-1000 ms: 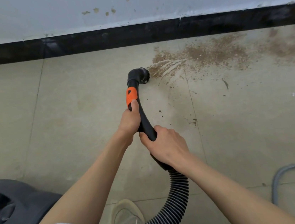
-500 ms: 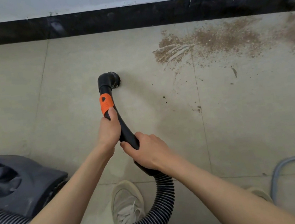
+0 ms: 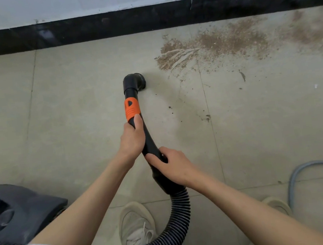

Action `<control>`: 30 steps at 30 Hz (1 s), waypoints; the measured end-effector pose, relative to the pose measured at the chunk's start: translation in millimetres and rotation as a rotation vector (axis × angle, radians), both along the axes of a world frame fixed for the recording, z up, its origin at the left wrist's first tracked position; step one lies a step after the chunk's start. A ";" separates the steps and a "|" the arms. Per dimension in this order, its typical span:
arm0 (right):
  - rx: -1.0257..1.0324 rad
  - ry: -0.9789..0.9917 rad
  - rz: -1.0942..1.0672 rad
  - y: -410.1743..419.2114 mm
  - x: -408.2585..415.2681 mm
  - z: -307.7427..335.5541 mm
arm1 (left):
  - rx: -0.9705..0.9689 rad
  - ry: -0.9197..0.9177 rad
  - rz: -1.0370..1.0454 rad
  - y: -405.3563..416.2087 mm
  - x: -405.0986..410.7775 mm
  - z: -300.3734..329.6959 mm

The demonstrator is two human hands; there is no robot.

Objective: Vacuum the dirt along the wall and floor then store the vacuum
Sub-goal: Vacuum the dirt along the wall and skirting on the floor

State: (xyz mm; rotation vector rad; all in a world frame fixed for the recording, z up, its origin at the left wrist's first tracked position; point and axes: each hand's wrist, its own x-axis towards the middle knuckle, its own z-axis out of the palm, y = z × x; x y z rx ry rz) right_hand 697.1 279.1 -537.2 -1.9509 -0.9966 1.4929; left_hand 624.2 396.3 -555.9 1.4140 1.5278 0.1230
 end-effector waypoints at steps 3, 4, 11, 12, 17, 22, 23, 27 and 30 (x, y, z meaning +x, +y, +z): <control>-0.013 0.041 -0.035 -3.0 9.4 -1.1 | 0.002 0.032 -0.022 2.3 -0.2 5.2; -0.026 0.080 -0.099 -0.8 14.8 -0.2 | -0.001 0.045 -0.027 4.0 -0.2 6.5; -0.124 0.198 -0.428 75.6 59.3 1.6 | -0.012 0.083 -0.093 12.6 -4.1 9.4; -0.132 0.232 -0.437 93.5 58.3 0.5 | -0.003 0.086 -0.099 15.4 -7.0 9.0; -0.190 0.548 -0.459 155.8 28.2 -5.3 | 0.030 0.112 -0.144 18.0 -20.8 10.2; -0.240 0.745 -0.646 149.0 19.6 -23.1 | 0.053 0.106 -0.140 -2.2 -35.3 9.5; -0.239 0.771 -0.669 146.9 19.1 -26.3 | 0.042 0.077 -0.113 -5.6 -36.5 5.4; -0.206 0.694 -0.742 145.3 14.5 -41.1 | -0.019 -0.090 -0.026 -16.3 -35.4 -9.8; -0.188 0.617 -0.740 142.9 8.3 -44.4 | -0.012 -0.110 -0.059 -17.1 -36.8 -8.1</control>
